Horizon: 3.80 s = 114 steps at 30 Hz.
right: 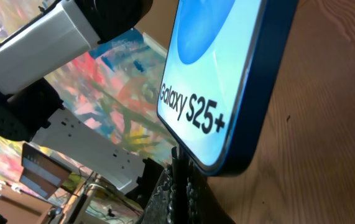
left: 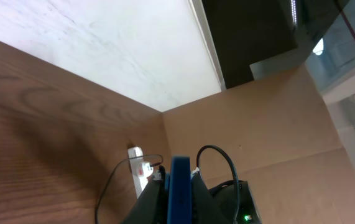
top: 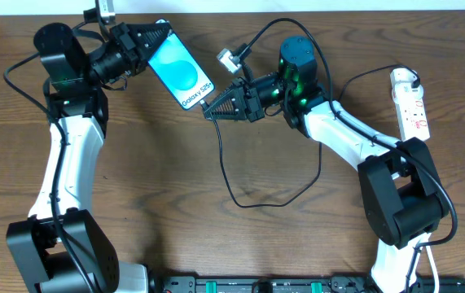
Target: Plug charger to phone and switch on socket
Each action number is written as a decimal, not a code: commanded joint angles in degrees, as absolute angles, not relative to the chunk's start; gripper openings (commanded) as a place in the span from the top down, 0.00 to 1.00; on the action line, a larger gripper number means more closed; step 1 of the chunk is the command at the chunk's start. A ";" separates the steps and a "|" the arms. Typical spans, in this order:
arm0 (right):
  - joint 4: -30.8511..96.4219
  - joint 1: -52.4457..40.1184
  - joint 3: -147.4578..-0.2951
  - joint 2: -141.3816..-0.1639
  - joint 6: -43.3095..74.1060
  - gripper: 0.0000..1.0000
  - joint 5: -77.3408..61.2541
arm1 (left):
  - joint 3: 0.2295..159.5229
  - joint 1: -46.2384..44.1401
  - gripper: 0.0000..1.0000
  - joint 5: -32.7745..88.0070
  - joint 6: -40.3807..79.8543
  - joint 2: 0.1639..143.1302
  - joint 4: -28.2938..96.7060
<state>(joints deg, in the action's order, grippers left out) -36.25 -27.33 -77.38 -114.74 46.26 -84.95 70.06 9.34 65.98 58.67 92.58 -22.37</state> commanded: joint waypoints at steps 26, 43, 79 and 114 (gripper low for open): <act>-37.21 -28.08 -78.22 -114.98 52.71 0.99 -77.06 | 70.39 8.25 0.92 71.46 53.58 92.49 -22.59; -37.21 -28.21 -78.22 -114.98 52.69 0.99 -77.93 | 70.39 8.27 0.93 67.85 53.58 92.49 -22.61; -40.34 -25.67 -78.22 -114.98 57.21 0.99 -73.93 | 70.37 8.32 0.93 77.60 53.67 92.49 -22.61; -36.23 -24.45 -78.22 -114.98 52.53 0.99 -74.43 | 70.37 15.55 0.93 75.88 61.93 92.47 -24.97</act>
<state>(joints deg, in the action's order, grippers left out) -38.48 -25.12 -77.12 -114.76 55.90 -77.34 70.08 13.61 73.38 58.46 92.58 -24.40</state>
